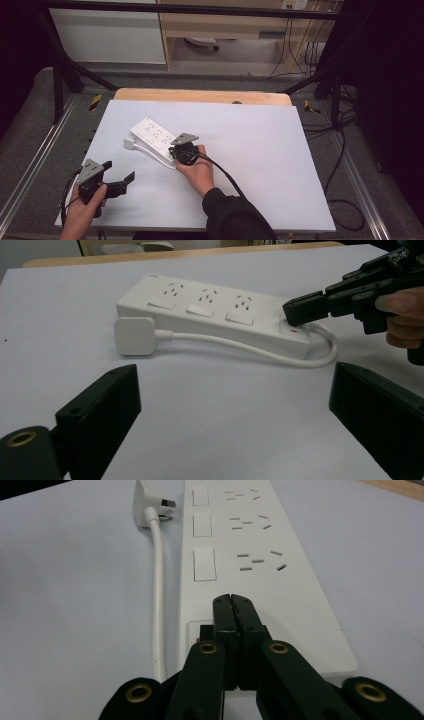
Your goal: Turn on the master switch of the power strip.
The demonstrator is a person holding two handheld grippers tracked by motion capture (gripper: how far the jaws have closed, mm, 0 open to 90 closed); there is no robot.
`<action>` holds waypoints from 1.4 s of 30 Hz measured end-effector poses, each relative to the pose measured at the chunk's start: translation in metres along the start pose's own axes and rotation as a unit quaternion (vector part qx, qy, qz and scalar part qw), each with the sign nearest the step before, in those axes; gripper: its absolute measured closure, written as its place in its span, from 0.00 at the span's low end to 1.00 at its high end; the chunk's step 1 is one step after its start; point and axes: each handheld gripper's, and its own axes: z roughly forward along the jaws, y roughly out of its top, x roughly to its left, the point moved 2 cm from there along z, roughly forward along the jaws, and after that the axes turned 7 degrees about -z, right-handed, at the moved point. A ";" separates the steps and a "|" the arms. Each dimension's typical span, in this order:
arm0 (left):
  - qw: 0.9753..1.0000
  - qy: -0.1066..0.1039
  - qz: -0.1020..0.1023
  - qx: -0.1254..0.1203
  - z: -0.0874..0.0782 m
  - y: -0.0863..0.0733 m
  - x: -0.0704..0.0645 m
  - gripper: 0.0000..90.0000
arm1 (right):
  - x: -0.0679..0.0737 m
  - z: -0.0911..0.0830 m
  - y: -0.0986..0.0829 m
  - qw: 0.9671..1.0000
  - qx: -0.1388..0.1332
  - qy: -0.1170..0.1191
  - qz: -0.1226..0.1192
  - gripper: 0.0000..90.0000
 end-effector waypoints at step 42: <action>1.000 0.000 0.002 0.004 0.001 -0.001 -0.001 0.07 | 0.003 0.000 -0.001 1.000 0.000 -0.008 -0.015 1.00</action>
